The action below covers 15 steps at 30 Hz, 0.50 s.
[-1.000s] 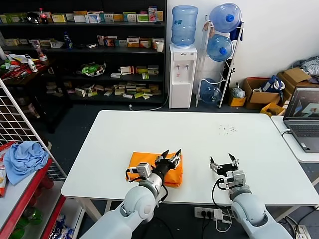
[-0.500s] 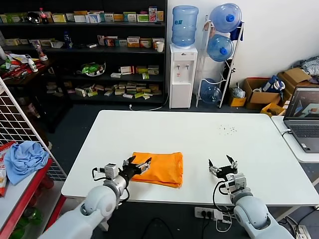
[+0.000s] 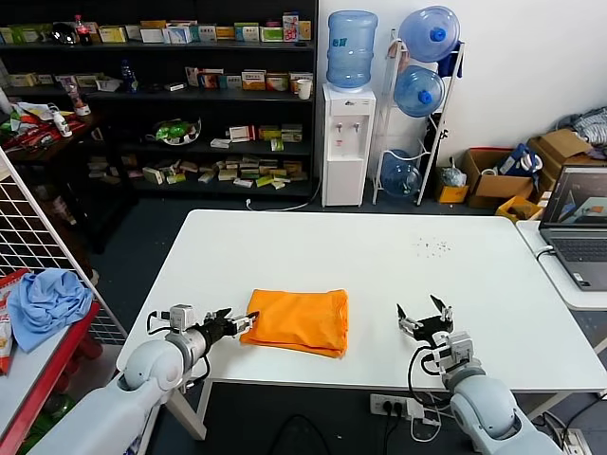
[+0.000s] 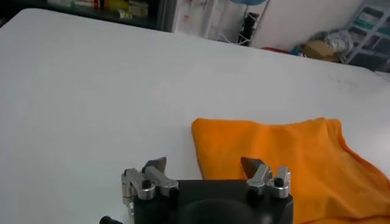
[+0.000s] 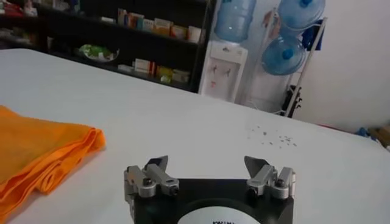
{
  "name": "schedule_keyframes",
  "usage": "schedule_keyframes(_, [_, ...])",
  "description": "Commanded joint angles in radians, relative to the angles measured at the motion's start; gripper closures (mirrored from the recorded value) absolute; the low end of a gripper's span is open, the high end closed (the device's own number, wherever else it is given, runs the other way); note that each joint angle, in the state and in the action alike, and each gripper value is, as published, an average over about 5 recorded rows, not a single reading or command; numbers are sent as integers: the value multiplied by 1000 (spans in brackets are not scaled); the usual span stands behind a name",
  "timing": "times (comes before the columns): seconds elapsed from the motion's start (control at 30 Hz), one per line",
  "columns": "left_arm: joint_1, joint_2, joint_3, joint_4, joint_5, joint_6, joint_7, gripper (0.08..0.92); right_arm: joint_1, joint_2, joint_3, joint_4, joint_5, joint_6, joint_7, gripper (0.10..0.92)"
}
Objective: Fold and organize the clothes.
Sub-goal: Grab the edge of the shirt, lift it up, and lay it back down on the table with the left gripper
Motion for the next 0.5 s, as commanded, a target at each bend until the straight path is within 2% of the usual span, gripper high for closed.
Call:
schedule_keyframes(0.03, [-24,-20,-16,78,-35,44,53,177,-4,-2,2,12,0,-3,-5,203])
schedule_keyframes(0.5, [-34,-71,11,93,-29,51,55,182,9,-3,1,6,2,-6,1,203])
